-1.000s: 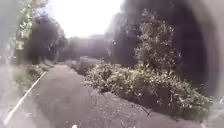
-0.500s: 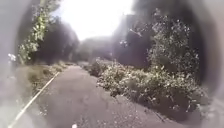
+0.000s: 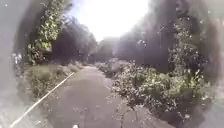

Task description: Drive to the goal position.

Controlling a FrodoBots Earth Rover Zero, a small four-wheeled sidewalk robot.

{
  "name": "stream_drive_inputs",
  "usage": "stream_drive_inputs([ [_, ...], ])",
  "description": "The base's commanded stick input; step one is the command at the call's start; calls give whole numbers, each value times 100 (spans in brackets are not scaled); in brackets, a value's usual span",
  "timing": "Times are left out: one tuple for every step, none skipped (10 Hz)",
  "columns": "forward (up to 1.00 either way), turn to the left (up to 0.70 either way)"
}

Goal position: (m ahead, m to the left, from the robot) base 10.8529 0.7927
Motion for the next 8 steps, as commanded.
stream_drive_inputs([
  [100, 0],
  [100, 0],
  [100, 0],
  [100, 0],
  [100, 0],
  [100, 0],
  [100, 3],
  [100, 4],
])
